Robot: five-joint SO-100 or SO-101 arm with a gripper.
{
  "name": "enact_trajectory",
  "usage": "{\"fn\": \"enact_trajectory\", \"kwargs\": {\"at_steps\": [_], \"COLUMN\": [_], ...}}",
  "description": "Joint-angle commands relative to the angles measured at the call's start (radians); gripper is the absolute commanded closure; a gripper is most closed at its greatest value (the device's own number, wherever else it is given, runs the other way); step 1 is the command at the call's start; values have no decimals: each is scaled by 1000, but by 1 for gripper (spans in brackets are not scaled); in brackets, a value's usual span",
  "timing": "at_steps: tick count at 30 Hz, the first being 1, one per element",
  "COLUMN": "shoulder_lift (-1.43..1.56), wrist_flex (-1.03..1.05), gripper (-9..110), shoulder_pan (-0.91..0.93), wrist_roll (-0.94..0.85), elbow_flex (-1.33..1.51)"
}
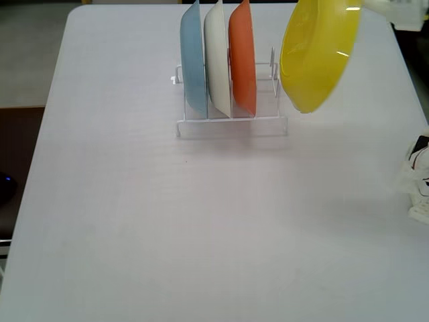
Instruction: Could you take three plates?
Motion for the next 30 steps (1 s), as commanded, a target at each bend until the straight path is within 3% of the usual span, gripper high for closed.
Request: {"fn": "enact_trajectory", "kwargs": {"at_steps": [1, 14, 21, 30], "shoulder_lift": [147, 204, 133, 21], "wrist_flex": [-69, -552, -787, -922], "gripper": [102, 102, 102, 102], "shoulder_pan": [-186, -520, -571, -565], "wrist_roll": [150, 322, 264, 262], "elbow_flex": [106, 436, 479, 482]}}
